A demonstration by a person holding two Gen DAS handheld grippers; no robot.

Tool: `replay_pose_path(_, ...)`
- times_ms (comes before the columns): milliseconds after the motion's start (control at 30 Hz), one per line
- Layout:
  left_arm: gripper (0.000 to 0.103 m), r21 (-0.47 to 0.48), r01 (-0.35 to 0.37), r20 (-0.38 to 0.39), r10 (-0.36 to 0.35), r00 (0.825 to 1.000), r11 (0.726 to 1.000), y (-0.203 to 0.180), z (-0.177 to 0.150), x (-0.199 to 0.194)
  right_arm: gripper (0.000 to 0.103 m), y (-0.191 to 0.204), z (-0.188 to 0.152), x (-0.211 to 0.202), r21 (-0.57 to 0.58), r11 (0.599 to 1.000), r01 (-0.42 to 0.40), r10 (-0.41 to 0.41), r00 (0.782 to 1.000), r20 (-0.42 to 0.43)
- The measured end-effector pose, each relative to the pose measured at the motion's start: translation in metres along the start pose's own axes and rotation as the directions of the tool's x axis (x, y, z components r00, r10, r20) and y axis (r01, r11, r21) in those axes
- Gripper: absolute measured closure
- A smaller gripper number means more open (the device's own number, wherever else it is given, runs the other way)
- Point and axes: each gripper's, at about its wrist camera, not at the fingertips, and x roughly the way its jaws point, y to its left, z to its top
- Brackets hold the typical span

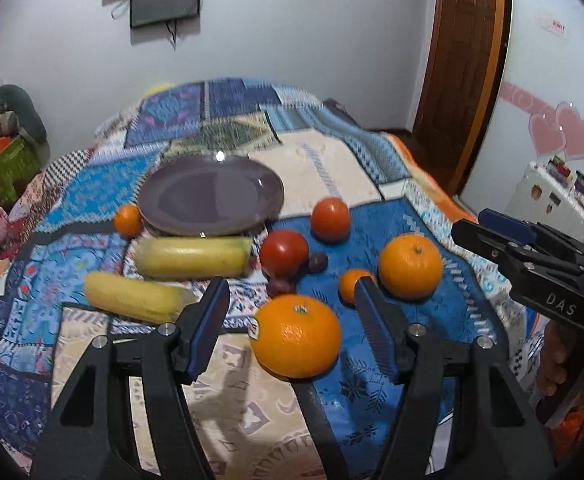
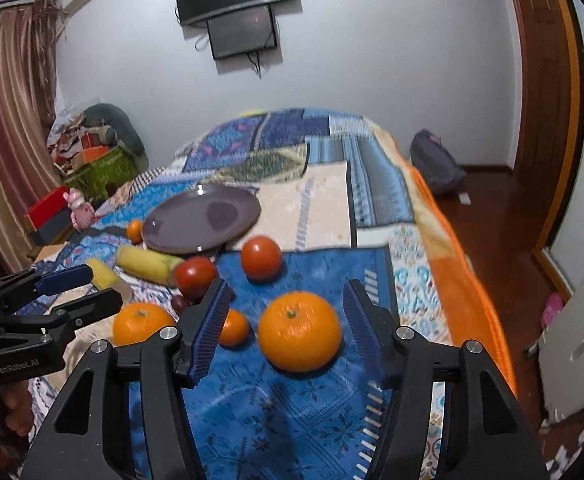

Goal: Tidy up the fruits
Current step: 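Grasp a large orange with the right gripper while the left gripper grasps another large orange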

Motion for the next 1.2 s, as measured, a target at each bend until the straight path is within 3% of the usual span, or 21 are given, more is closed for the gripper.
replay_pose_path(367, 0.036, -0.005, 0.009, -0.127, -0.01, 0.992, 1.0, 0.002, -0.015, 0.041, 0.047, -0.013, -0.011, 0.032, 0.023, 0.998, -0.053, 0.056, 0.991, -0.118)
replay_pose_path(667, 0.035, -0.025, 0.023, -0.194, -0.028, 0.981, 0.999, 0.004, -0.025, 0.065, 0.043, -0.013, -0.013, 0.046, -0.014, 1.0, -0.015, 0.013, 0.99, -0.142)
replay_pose_path(900, 0.036, -0.012, 0.018, -0.181, -0.02, 0.983, 1.0, 0.001, -0.024, 0.068, 0.035, -0.019, -0.017, 0.062, 0.025, 0.999, -0.034, 0.038, 0.981, -0.189)
replay_pose_path(1200, 0.037, -0.008, 0.027, -0.175, -0.028, 0.984, 1.0, 0.002, -0.022, 0.066, 0.035, -0.013, -0.019, 0.07, -0.02, 1.0, 0.002, -0.006, 0.982, -0.19)
